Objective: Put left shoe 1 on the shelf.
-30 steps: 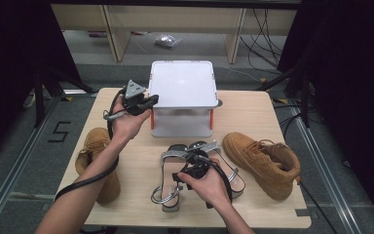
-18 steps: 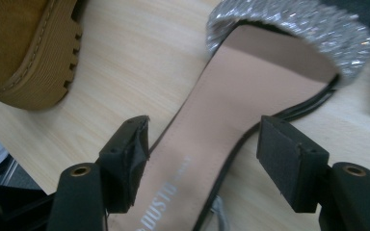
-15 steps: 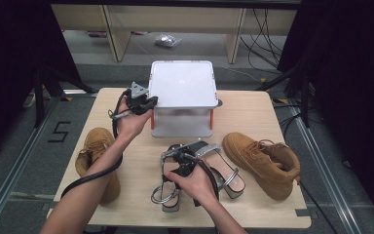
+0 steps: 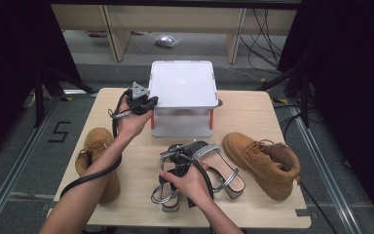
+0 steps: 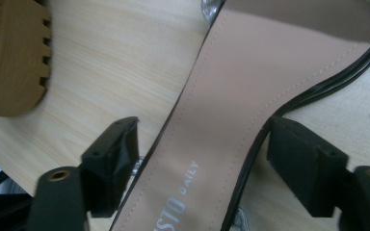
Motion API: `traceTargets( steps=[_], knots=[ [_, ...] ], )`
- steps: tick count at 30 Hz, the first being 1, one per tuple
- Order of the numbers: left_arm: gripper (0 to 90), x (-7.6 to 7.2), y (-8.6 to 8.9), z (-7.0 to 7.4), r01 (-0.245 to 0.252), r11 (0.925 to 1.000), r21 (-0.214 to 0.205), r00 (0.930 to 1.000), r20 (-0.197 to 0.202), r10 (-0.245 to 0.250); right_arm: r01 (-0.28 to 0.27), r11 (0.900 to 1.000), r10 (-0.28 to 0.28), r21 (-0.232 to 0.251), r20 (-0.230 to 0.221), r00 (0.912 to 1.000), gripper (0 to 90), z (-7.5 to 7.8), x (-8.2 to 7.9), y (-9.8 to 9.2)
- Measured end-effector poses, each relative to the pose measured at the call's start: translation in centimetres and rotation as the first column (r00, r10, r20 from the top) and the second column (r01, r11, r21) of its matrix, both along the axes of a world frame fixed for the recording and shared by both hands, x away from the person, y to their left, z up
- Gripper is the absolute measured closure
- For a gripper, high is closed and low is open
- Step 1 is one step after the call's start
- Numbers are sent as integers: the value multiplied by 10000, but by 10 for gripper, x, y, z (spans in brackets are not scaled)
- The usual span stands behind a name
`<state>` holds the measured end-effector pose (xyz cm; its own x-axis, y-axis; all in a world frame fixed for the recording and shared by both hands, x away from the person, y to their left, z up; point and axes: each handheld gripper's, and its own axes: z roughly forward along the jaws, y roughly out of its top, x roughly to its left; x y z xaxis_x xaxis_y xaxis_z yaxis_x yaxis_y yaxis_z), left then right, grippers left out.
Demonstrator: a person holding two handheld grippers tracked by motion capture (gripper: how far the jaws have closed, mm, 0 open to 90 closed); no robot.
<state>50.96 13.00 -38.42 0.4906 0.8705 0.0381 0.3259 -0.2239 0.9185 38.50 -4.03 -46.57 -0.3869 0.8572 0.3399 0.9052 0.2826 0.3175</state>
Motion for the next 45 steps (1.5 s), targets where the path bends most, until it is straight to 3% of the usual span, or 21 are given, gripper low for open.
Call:
traceTargets(
  steps=[2, 6, 7, 11, 12, 15, 17, 18, 20, 23, 26, 28, 30, 31, 33, 35, 40, 41, 42, 43, 45],
  knots=[
    [898, 0, 0, 0, -4, 10000, 1, 10000, -15, 4, 511, 9987, -512, -39, -804, 9954, 236, 3, -2, 6],
    [898, 0, 0, 0, -12, 10000, -31, 10000, -42, 12, 107, 9992, -128, -393, -537, 9985, 232, 1, 1, 6],
    [898, 0, 0, 1, -8, 10000, -16, 10000, -51, 8, 345, 9983, -385, -463, -905, 9952, 236, 1, 0, 9],
    [898, 1, 0, 1, 9, 10000, -27, 10000, -93, -9, 339, 9986, -382, -394, -1128, 9929, 231, -1, 2, 10],
    [897, 1, 0, 1, 6, 10000, -55, 10000, -97, -7, 119, 9992, -161, -384, -1128, 9935, 225, -2, 4, 9],
    [898, 1, 0, 1, 10, 10000, -68, 10000, -98, -10, 437, 9981, -497, -445, -1454, 9881, 213, -3, 7, 11],
    [898, 1, 0, 1, 16, 10000, -68, 9999, -112, -17, 285, 9988, -339, -406, -1401, 9896, 216, -5, 8, 10],
    [897, 1, 0, 1, 21, 10000, -67, 9999, -124, -22, 581, 9971, -646, -484, -1464, 9871, 236, -6, 8, 12],
    [898, 2, 0, 1, 34, 9999, -107, 9999, -136, -35, 616, 9968, -698, -507, -1805, 9811, 246, -9, 11, 13],
    [897, 2, 1, 1, 54, 10000, -41, 9999, -152, -54, 497, 9958, -639, -764, -1963, 9785, 244, -13, 13, 18],
    [898, 2, 1, 2, 101, 9999, -12, 9998, -167, -101, 543, 9942, -697, -925, -1721, 9826, 245, -14, 12, 23],
    [897, 2, 1, 2, 76, 9999, -65, 9998, -194, -77, 458, 9942, -645, -976, -1980, 9781, 253, -13, 13, 22],
    [898, 2, 1, 2, 90, 10000, -32, 9998, -188, -91, 262, 9944, -456, -1024, -1914, 9805, 274, -13, 14, 20],
    [898, 2, 1, 2, 72, 9999, -72, 9998, -192, -73, -107, 9913, -129, -1310, -1774, 9841, 297, -12, 15, 18],
    [898, 2, 1, 2, 86, 9999, -64, 9998, -190, -87, -76, 9921, -155, -1251, -1826, 9831, 303, -12, 15, 19],
    [897, 2, 1, 2, 104, 9999, -74, 9997, -199, -106, -562, 9845, 295, -1662, -1592, 9868, 323, -11, 15, 17],
    [897, 2, 1, 2, 126, 9999, -69, 9997, -188, -127, -1323, 9725, 993, -1915, -1727, 9800, 371, -6, 17, 10],
    [897, 2, 1, 2, 120, 9999, -116, 9998, -178, -122, -1705, 9602, 1415, -2211, -1411, 9798, 390, -5, 17, 5],
    [897, 3, 2, 2, 133, 9999, -88, 9997, -204, -135, -1705, 9602, 1415, -2211, -1411, 9798, 390, -5, 17, 5],
    [897, 3, 1, 2, 135, 9999, -92, 9997, -203, -137, -2115, 9472, 1897, -2410, -1108, 9756, 395, -5, 18, 2],
    [897, 2, 1, 2, 136, 9999, -73, 9997, -188, -138, -2191, 9450, 1981, -2426, -1084, 9742, 395, -5, 19, 1]
  ],
)
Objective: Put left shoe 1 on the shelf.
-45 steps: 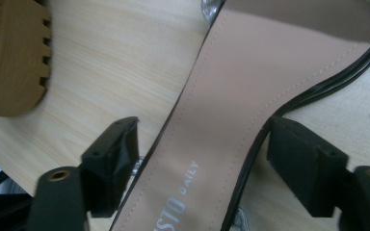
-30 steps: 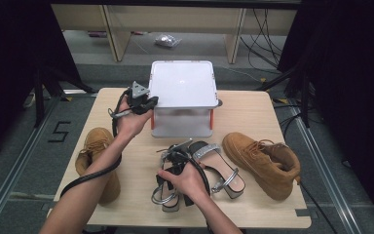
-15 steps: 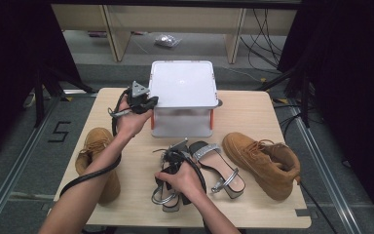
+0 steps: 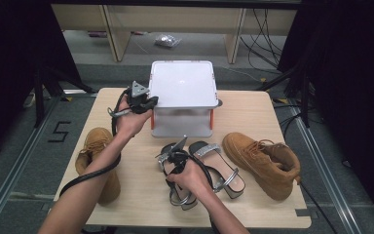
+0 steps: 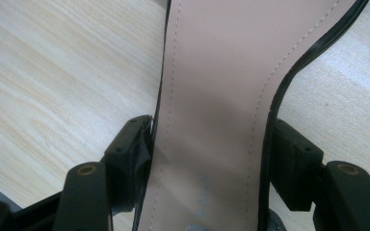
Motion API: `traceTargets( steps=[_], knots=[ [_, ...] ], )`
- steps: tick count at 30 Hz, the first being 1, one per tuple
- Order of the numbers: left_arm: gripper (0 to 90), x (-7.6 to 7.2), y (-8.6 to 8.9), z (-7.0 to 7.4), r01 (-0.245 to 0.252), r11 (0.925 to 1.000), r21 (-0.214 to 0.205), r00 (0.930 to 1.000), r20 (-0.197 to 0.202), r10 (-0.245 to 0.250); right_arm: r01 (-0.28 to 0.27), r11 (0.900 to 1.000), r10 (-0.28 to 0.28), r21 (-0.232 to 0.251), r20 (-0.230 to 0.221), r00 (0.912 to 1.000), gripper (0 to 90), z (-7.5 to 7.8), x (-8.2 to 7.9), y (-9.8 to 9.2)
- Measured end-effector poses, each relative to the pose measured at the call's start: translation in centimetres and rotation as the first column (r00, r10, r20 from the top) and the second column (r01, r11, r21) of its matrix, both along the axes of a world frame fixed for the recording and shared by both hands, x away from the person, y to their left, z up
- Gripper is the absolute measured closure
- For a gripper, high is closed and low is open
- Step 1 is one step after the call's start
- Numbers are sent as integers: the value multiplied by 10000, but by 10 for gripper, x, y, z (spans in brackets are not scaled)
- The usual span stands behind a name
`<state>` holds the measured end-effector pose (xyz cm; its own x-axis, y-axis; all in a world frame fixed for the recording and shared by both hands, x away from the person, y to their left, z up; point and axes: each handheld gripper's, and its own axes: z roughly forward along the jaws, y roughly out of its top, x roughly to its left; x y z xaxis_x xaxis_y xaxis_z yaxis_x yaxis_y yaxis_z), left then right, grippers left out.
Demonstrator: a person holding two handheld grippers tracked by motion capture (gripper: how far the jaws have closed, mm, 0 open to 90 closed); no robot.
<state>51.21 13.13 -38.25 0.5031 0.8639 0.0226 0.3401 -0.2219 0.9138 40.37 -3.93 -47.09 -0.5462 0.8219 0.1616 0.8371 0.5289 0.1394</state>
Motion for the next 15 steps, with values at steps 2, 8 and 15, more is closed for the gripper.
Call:
traceTargets(
  steps=[2, 8, 15],
  knots=[
    [897, 0, 0, 0, 8, 10000, -2, 10000, -14, -8, 408, 9992, -409, -32, -325, 9986, 393, 1, -2, 3],
    [897, 0, 0, 0, -3, 10000, 39, 10000, -20, 3, -42, 9997, 45, -253, 118, 9999, 373, -1, -3, 5],
    [897, 1, 0, 1, 24, 10000, 28, 10000, -74, -24, -181, 9985, 200, -511, 364, 9991, 396, -7, -5, 8]
  ],
)
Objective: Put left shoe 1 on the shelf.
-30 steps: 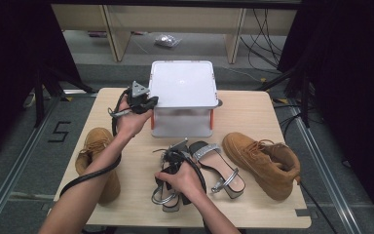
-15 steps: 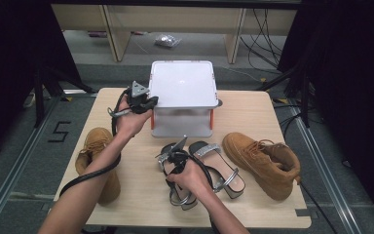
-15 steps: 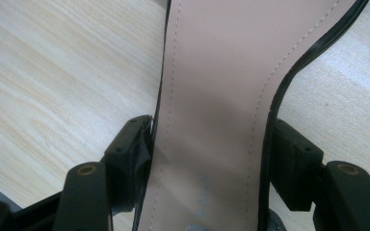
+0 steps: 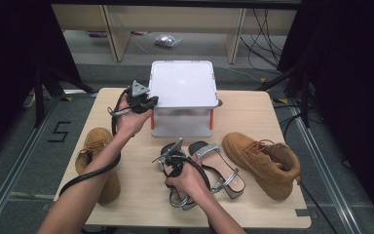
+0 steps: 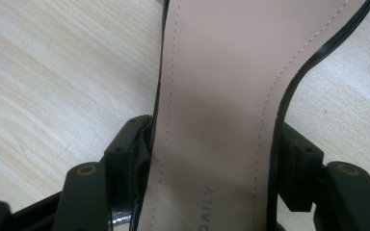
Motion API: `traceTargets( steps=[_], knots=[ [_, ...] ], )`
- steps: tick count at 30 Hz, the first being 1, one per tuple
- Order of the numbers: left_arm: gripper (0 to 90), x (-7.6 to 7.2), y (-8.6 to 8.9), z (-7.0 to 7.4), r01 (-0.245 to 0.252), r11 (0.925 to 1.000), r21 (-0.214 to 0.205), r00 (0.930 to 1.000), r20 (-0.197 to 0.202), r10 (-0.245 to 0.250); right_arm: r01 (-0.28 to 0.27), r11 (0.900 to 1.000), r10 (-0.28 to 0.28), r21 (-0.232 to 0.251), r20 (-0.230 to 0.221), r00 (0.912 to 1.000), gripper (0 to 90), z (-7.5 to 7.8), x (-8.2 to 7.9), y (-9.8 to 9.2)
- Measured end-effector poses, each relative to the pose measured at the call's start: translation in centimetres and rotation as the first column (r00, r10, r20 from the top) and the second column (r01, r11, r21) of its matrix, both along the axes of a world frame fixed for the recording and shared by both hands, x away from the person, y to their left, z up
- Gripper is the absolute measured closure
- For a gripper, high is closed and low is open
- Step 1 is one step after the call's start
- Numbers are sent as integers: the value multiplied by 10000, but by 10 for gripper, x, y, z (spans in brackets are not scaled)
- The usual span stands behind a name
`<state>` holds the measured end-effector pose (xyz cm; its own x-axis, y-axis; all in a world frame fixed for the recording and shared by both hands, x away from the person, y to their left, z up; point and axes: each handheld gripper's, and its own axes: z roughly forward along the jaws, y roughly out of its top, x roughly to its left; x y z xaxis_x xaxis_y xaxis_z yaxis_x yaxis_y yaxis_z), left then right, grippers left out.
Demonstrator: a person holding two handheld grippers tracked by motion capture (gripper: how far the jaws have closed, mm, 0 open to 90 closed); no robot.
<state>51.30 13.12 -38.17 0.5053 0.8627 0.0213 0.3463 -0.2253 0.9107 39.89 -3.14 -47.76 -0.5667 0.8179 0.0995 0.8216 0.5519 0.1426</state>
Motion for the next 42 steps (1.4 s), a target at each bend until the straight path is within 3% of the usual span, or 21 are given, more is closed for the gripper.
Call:
traceTargets(
  steps=[1, 2, 8, 16, 19, 21, 24, 26, 27, 29, 34, 37, 38, 39, 41, 42],
  knots=[
    [897, 0, 0, 0, 6, 10000, 5, 10000, -6, -6, 0, 10000, 0, 0, 0, 10000, 396, 0, 0, 0],
    [897, 0, 0, 0, 2, 10000, 13, 10000, -13, -2, 382, 9992, -382, 82, -96, 9992, 402, 1, -1, 0],
    [897, 1, 0, 0, 38, 10000, -24, 10000, -14, -38, 818, 9949, -803, 595, -278, 9964, 418, 2, 0, -5],
    [898, 1, 0, 0, 30, 10000, -10, 10000, -39, -30, 924, 9914, -906, 931, -238, 9956, 424, 4, 2, -7],
    [898, 1, 0, 0, 18, 10000, -40, 10000, -62, -19, 727, 9912, -736, 1103, 45, 9973, 426, 5, 4, -8],
    [898, 1, 0, 0, 39, 10000, 0, 10000, -42, -39, 1064, 9879, -1067, 1131, -33, 9943, 427, 8, 4, -7],
    [898, 1, 0, 0, 38, 10000, 11, 10000, -39, -38, 842, 9872, -855, 1353, 36, 9963, 428, 9, 6, -9],
    [898, 1, 0, 0, 44, 10000, 19, 10000, -45, -44, 1215, 9825, -1224, 1415, -22, 9925, 428, 11, 6, -7],
    [898, 1, 0, 0, 48, 10000, 21, 10000, -48, -48, 977, 9844, -1001, 1464, 89, 9949, 428, 12, 8, -8],
    [898, 1, 0, 0, 52, 10000, -16, 10000, -70, -52, 1285, 9798, -1304, 1530, 25, 9915, 428, 13, 8, -6],
    [898, 1, 0, 0, 61, 10000, -20, 10000, -36, -61, 1158, 9782, -1255, 1722, 465, 9910, 428, 16, 15, -6],
    [898, 1, 0, 0, 94, 9999, 44, 10000, -25, -94, 1338, 9758, -1423, 1729, 374, 9891, 428, 19, 18, -5],
    [898, 1, 1, 0, 111, 9999, 51, 9999, -21, -111, 1113, 9785, -1221, 1737, 529, 9911, 428, 19, 21, -6],
    [898, 1, 1, 0, 123, 9999, 56, 9999, -31, -123, 1609, 9735, -1659, 1627, 175, 9860, 428, 21, 19, -4],
    [898, 2, 1, 1, 125, 9999, 56, 9999, -51, -125, 1033, 9786, -1168, 1777, 672, 9909, 429, 19, 24, -7],
    [898, 2, 1, 0, 121, 9999, 52, 9999, -53, -121, 1273, 9760, -1393, 1764, 576, 9886, 429, 20, 23, -6]
  ],
)
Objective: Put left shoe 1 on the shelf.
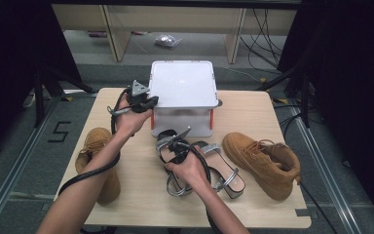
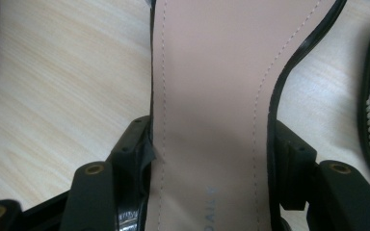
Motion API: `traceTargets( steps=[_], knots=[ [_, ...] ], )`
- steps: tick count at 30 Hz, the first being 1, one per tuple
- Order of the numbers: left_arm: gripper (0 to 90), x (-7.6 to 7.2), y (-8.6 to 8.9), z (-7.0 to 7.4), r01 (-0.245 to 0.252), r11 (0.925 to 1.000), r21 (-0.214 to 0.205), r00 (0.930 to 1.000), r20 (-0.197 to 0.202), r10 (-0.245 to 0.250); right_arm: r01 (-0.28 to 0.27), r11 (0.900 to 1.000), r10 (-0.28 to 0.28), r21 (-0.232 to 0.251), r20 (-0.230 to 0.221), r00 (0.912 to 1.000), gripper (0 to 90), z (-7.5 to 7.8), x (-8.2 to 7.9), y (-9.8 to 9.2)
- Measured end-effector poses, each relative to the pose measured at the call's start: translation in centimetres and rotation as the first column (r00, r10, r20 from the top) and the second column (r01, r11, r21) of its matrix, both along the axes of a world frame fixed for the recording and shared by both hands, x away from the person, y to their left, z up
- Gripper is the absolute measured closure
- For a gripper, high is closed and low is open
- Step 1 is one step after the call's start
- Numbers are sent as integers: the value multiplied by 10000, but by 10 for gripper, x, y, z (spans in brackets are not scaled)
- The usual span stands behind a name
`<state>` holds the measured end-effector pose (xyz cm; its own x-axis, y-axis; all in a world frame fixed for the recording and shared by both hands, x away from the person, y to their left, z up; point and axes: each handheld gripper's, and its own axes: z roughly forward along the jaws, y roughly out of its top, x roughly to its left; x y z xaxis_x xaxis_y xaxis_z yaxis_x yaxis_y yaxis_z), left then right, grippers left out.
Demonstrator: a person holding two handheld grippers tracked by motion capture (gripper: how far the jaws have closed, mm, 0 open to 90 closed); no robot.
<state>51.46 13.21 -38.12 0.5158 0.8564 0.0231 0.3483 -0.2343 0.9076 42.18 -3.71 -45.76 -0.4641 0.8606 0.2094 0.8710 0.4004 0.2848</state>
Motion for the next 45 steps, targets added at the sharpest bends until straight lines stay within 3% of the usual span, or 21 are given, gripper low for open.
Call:
traceTargets(
  steps=[1, 8, 9, 13, 14, 16, 17, 20, 21, 31, 32, 40, 41, 45],
  knots=[
    [898, 0, 0, 0, -10, 10000, -15, 10000, 0, 10, 59, 10000, -59, -15, -142, 9999, 429, 1, 1, 0],
    [898, 0, 0, 0, -17, 10000, 18, 10000, -31, 18, 311, 9994, -311, 116, -37, 9995, 429, 5, 8, 1],
    [898, 0, 0, 0, -15, 10000, 12, 10000, -29, 15, 57, 10000, -56, -36, 389, 9992, 430, 4, 11, -1],
    [898, 0, 0, 0, 2, 10000, -1, 10000, -16, -2, 461, 9988, -459, 179, -92, 9989, 430, 9, 15, 1],
    [898, 0, 0, 0, 6, 10000, 22, 10000, -16, -6, 315, 9994, -319, 143, 322, 9990, 430, 8, 17, 0],
    [898, 0, 0, 0, 15, 10000, 49, 10000, -31, -15, 237, 9995, -248, 210, 530, 9983, 430, 8, 19, 0],
    [898, 0, 0, 1, 19, 10000, 62, 10000, -35, -19, 509, 9983, -516, 298, 221, 9984, 430, 9, 19, 1],
    [898, 0, 0, 1, 17, 10000, 69, 10000, -34, -17, 652, 9972, -661, 361, 239, 9975, 430, 10, 23, 2],
    [898, 0, 0, 1, 20, 10000, 70, 10000, -32, -20, 475, 9984, -490, 295, 520, 9974, 430, 9, 26, 1],
    [898, 0, 0, 1, 12, 10000, 26, 10000, -51, -12, 648, 9973, -669, 333, 667, 9955, 430, 9, 41, 5],
    [898, 0, 0, 1, 14, 10000, 20, 10000, -47, -14, 869, 9953, -897, 428, 691, 9936, 430, 9, 41, 7],
    [898, 0, 0, 1, 28, 10000, 88, 10000, -42, -28, 1110, 9923, -1159, 554, 942, 9888, 430, 8, 49, 8],
    [898, 0, 0, 1, 28, 10000, 79, 10000, -33, -28, 1305, 9891, -1352, 684, 698, 9884, 430, 9, 49, 9],
    [898, 0, 0, 0, 23, 10000, 54, 10000, -30, -23, 1330, 9888, -1393, 677, 985, 9853, 430, 7, 54, 10]
  ],
)
